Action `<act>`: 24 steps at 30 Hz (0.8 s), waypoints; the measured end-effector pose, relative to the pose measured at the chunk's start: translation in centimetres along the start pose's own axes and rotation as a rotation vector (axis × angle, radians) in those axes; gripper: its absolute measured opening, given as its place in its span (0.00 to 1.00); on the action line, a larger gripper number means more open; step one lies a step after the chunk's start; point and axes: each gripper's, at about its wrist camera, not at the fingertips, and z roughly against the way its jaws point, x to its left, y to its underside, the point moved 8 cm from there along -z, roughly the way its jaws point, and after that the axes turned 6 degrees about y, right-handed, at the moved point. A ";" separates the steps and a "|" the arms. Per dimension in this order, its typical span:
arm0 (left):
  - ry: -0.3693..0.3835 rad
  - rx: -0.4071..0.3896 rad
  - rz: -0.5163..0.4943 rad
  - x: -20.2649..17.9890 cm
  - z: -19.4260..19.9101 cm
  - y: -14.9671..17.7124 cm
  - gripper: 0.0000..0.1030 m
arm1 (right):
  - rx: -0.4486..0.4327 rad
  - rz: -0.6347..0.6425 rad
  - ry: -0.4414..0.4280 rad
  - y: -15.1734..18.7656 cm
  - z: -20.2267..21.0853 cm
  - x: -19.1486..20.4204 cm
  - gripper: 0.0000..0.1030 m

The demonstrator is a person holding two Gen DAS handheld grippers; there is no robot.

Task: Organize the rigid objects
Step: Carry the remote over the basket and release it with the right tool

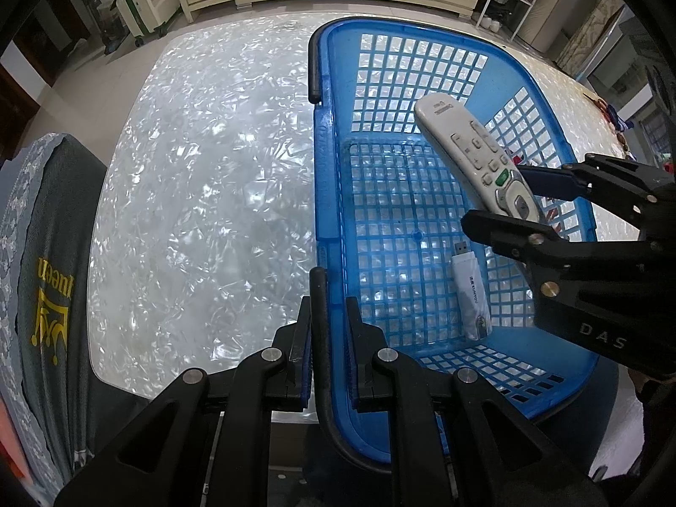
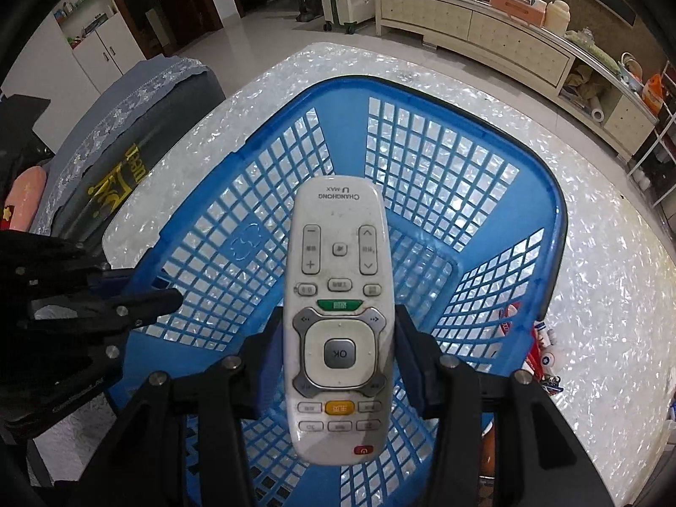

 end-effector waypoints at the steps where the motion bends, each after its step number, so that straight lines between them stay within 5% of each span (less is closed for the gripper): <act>1: 0.000 0.000 -0.001 0.0 0.0 0.0 0.14 | 0.000 0.000 0.001 0.0 -0.1 0.1 0.45; 24: 0.006 0.004 0.000 0.1 0.0 0.0 0.14 | -0.010 0.035 0.036 -0.1 -0.8 0.6 0.45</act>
